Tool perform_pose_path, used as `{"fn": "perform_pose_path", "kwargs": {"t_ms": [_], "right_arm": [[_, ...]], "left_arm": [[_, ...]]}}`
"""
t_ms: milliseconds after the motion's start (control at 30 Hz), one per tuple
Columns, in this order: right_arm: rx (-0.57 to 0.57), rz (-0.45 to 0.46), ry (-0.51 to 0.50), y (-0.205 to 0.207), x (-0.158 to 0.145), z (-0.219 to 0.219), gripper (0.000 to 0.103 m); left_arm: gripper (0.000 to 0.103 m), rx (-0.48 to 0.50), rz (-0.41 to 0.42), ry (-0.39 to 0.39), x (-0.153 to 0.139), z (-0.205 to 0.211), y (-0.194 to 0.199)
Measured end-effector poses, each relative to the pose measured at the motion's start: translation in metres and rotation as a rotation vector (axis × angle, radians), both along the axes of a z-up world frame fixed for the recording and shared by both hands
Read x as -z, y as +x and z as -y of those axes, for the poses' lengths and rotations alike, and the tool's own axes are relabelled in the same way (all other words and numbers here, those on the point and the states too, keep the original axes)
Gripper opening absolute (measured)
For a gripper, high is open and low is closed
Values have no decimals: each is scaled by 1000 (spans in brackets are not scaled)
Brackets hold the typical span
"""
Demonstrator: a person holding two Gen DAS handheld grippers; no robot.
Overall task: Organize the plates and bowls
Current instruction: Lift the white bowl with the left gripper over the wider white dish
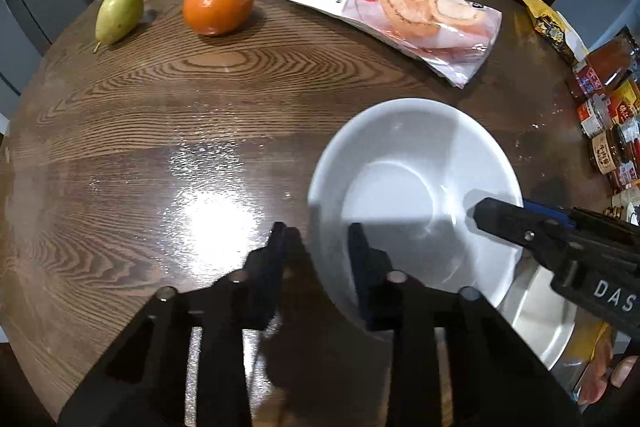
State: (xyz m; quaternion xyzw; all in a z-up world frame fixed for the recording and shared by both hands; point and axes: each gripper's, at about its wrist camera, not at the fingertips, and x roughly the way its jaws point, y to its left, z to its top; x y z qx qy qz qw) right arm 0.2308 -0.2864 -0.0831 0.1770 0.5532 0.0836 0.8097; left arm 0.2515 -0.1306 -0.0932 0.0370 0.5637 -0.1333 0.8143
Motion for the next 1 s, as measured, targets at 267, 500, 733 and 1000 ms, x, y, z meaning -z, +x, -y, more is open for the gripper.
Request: {"fn": "perform_pose_path", "kwargs": {"t_ms": [267, 500, 733, 1000], "right_arm": [[12, 41, -16, -2, -13, -9, 8], [28, 127, -15, -17, -44, -15, 7], [35, 210, -8, -50, -77, -20, 7], [62, 274, 16, -104, -97, -20, 7]], "left_arm": [[13, 11, 22, 3, -4, 7, -1], [13, 3, 104, -9, -35, 1, -14], [12, 12, 192, -23, -69, -5, -48], [12, 52, 274, -21, -95, -4, -101]]}}
